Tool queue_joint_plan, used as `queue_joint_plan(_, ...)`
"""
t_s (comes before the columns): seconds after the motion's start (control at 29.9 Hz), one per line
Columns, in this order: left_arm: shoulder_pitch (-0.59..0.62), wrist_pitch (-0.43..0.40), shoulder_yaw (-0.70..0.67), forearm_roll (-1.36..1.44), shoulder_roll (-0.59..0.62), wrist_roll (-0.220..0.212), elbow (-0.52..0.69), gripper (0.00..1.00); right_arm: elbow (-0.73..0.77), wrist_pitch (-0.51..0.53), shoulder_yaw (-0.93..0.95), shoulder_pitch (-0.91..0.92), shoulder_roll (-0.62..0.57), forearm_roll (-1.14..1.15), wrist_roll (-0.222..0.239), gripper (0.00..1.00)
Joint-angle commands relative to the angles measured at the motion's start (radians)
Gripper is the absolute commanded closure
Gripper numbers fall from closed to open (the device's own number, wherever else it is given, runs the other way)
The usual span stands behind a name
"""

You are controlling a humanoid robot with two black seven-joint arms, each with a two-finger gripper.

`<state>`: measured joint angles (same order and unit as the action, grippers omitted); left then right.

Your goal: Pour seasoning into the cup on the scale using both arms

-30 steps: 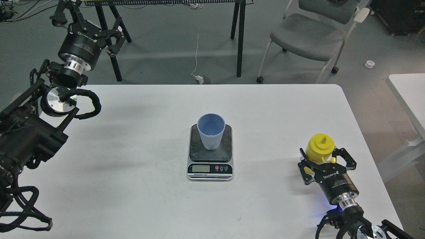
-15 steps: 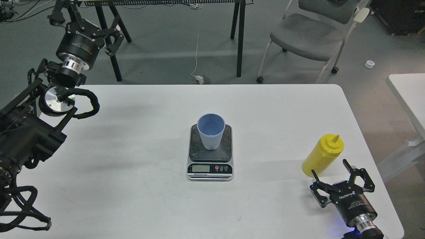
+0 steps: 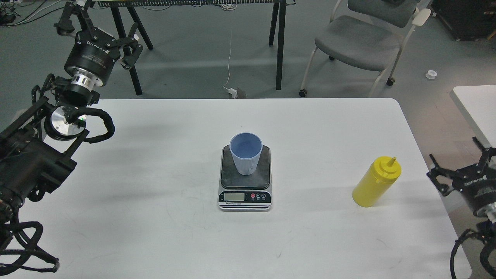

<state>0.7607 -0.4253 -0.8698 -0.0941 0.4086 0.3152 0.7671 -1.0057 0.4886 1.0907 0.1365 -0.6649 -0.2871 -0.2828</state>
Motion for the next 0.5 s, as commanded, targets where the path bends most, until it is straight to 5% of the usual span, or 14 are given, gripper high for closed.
queue_joint_plan(0.0, -0.044, -0.026, -0.032, -0.003, 0.001, -0.001, 0.000, 0.01, 0.137, 0.000, -0.014, 0.182, 0.043, 0.002, 0.008, 0.00)
queue_joint_plan(0.33, -0.167, -0.058, -0.146, -0.003, -0.011, 0.002, 0.001, 0.01, 0.410, 0.000, -0.086, 0.489, 0.139, 0.003, 0.007, 0.00)
queue_joint_plan(0.47, -0.179, -0.061, -0.161, -0.004, -0.010, 0.004, 0.003, 0.01, 0.414, 0.000, -0.136, 0.537, 0.139, 0.003, 0.007, 0.00)
